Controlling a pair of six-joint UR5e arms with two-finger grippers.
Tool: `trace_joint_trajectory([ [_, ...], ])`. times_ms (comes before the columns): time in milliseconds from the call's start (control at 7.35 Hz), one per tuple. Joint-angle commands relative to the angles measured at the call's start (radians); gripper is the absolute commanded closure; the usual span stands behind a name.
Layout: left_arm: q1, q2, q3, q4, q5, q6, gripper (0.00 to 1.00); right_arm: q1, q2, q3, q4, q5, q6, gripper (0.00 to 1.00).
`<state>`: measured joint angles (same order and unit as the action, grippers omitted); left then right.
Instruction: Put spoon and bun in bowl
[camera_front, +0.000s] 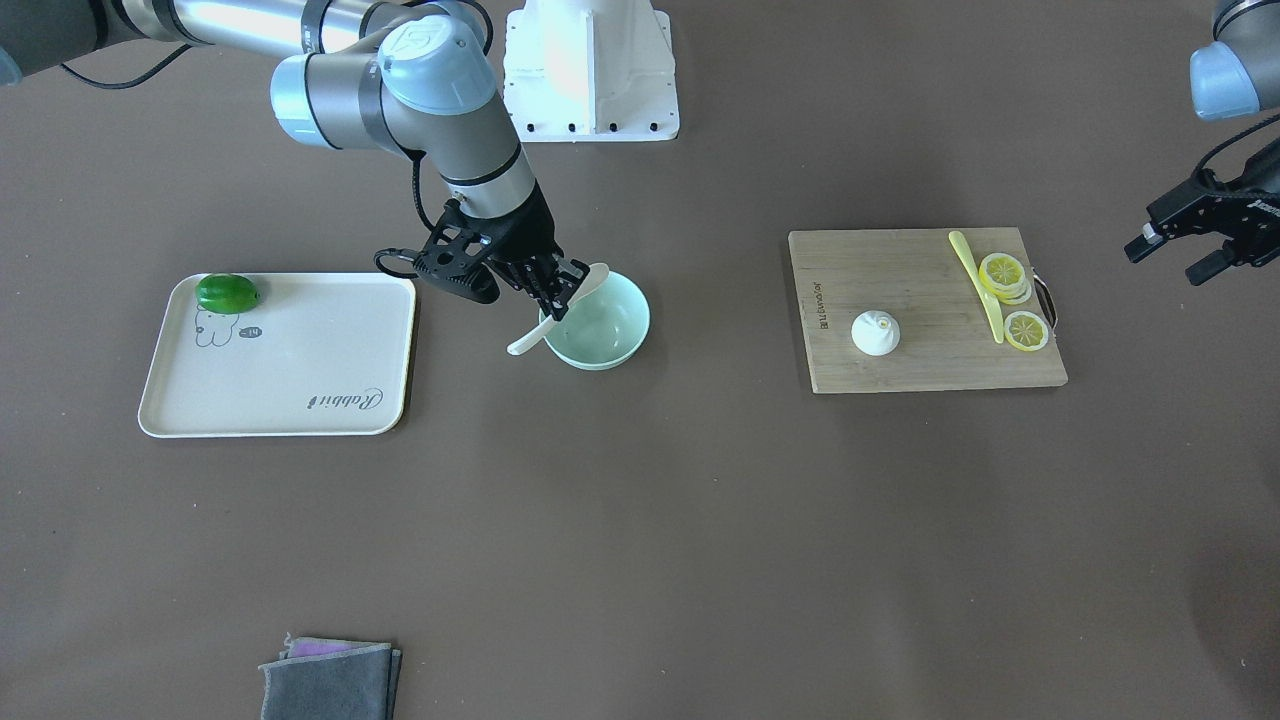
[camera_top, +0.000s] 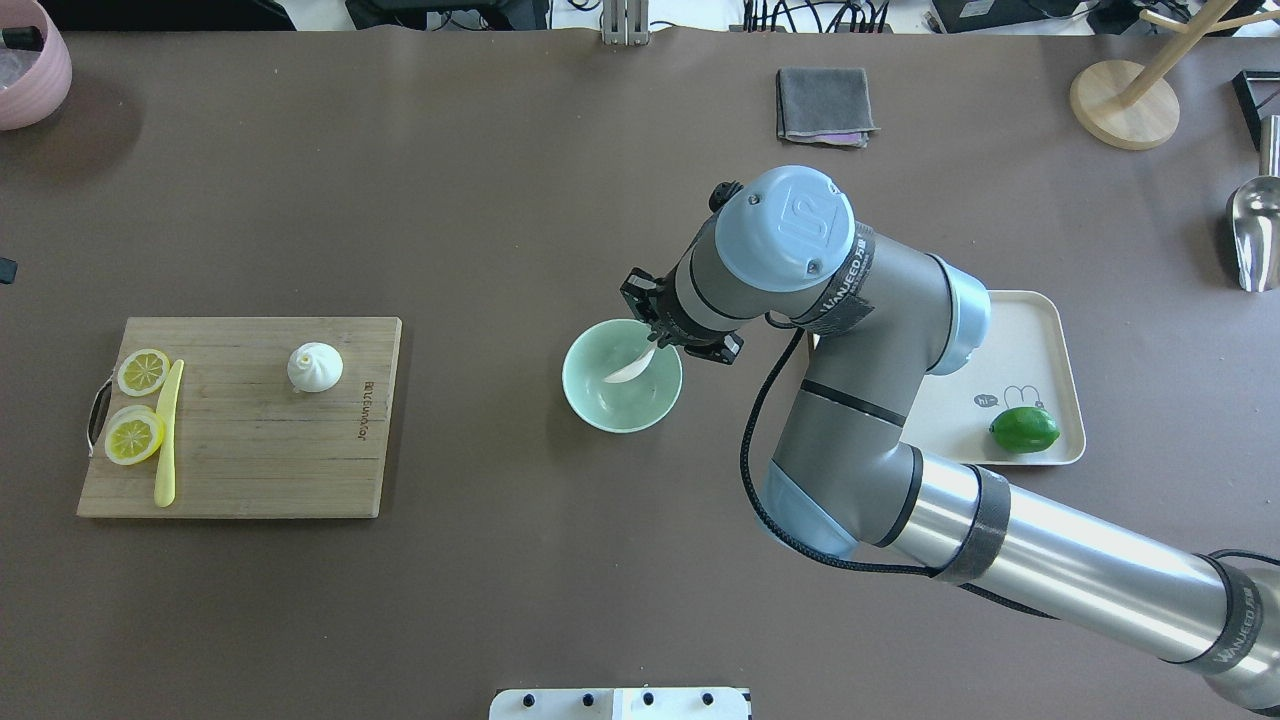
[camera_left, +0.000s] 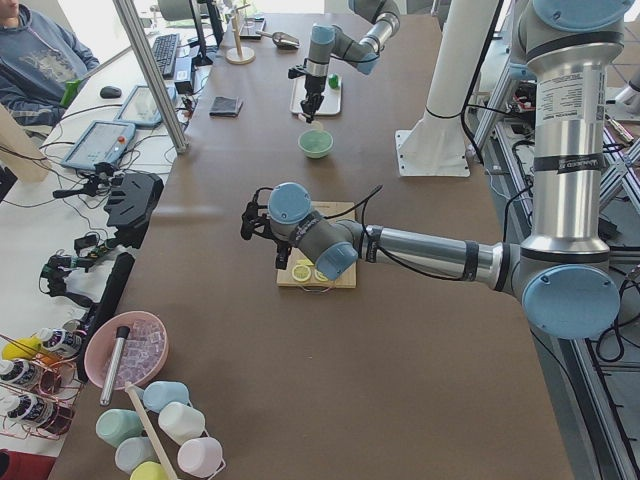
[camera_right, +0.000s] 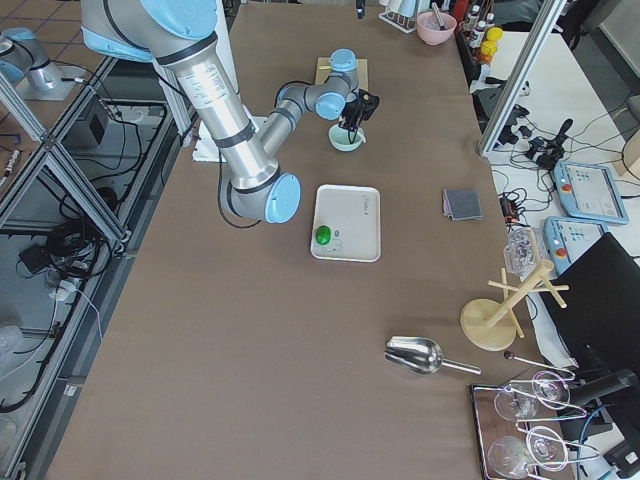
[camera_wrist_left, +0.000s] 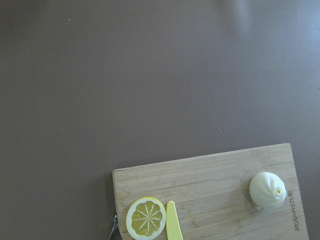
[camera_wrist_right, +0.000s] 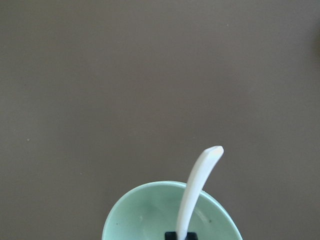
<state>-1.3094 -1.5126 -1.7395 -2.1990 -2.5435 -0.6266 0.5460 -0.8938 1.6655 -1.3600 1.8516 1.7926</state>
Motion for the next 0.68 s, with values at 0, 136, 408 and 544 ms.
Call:
trace_joint_trajectory([
  [0,0.016,-0.027,0.026,0.002,0.009,-0.039,0.03,0.005,-0.004,0.002,-0.005,-0.012,-0.006,0.0],
  [136,0.035,-0.034,0.024,0.002,0.021,-0.07,0.03,0.021,-0.008,0.008,-0.007,-0.005,-0.021,0.0],
  [408,0.158,-0.032,-0.043,0.004,0.168,-0.173,0.03,0.086,-0.09,0.08,-0.005,0.071,-0.093,0.0],
  [544,0.268,-0.032,-0.069,0.01,0.289,-0.253,0.03,0.133,-0.167,0.141,-0.005,0.122,-0.173,0.0],
])
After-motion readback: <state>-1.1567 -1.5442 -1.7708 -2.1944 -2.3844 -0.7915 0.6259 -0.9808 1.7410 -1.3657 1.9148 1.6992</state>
